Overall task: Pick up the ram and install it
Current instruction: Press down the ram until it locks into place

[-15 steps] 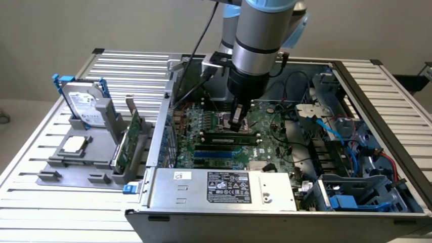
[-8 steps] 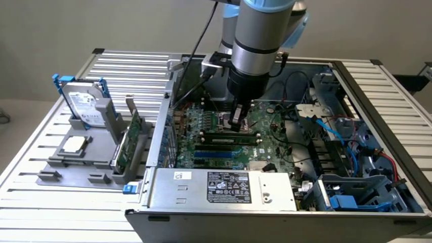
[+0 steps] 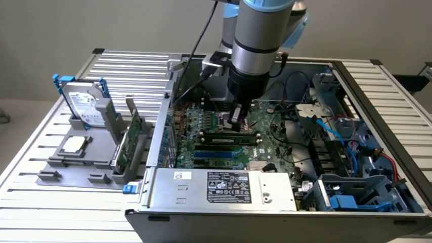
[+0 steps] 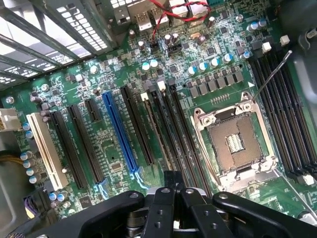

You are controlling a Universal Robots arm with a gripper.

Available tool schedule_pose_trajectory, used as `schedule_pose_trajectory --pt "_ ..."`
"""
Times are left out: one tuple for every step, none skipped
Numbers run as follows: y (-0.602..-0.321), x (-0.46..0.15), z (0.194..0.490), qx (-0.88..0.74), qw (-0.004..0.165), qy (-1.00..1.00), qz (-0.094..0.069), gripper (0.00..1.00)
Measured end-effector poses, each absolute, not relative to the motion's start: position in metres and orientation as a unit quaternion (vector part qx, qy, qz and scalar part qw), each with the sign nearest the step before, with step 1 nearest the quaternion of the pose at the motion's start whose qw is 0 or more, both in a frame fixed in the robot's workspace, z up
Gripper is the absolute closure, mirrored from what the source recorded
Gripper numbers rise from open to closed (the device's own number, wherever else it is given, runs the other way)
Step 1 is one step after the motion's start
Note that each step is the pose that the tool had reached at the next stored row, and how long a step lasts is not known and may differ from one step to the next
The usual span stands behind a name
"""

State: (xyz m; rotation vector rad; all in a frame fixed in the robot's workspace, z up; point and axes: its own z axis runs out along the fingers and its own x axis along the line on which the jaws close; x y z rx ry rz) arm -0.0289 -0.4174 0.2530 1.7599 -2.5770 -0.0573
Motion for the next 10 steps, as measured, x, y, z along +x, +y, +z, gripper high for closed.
schedule_pose_trajectory --pt "-0.4174 -0.0289 0.2532 0.56 0.01 -0.828 -0.018 0.89" --pt "-0.4173 -0.0289 0.2534 0.555 0.01 -0.832 -0.019 0.89" --pt "-0.4173 -0.0289 0.2536 0.549 0.01 -0.835 -0.019 0.89" --pt "-0.4173 -0.0289 0.2538 0.544 0.01 -0.839 -0.019 0.89" --pt "-0.4173 -0.0289 0.254 0.539 0.01 -0.842 -0.019 0.89" --pt "-0.4173 -0.0289 0.2541 0.534 0.009 -0.845 -0.019 0.89" --pt "-0.4173 -0.0289 0.2543 0.529 0.009 -0.849 -0.019 0.89" --pt "-0.4173 -0.0289 0.2545 0.523 0.009 -0.852 -0.019 0.89" --pt "-0.4173 -0.0289 0.2546 0.518 0.009 -0.855 -0.019 0.89" --pt "-0.4173 -0.0289 0.2547 0.513 0.009 -0.858 -0.019 0.89"
